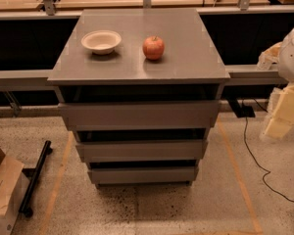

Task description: Open bottom drawer

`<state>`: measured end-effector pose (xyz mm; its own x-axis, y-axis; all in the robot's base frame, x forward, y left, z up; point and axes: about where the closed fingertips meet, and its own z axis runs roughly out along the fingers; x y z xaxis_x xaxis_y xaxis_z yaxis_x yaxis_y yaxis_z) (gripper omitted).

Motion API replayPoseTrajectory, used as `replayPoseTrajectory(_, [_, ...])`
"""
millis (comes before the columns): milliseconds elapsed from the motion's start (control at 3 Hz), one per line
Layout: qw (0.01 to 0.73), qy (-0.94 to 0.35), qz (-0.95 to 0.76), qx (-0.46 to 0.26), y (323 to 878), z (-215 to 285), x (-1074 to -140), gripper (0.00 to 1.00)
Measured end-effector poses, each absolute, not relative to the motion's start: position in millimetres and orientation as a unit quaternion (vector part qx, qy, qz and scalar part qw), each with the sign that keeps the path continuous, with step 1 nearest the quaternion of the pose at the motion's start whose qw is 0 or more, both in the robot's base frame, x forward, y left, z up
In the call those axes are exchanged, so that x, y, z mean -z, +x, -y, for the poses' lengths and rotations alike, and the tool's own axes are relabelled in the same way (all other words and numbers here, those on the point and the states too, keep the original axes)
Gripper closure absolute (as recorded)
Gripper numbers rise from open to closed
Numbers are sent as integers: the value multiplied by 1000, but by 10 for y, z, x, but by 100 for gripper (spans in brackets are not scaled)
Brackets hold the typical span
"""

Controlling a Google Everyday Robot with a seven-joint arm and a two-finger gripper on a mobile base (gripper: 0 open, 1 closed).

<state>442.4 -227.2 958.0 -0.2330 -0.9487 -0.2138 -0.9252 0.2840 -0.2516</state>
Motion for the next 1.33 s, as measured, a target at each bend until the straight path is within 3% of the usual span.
replayPoseTrajectory(667, [187,-567,-802,28,4524,2504,-9254,0])
replayPoseTrajectory(1333, [146,-615,-775,-18,4439,2214,-8451,0])
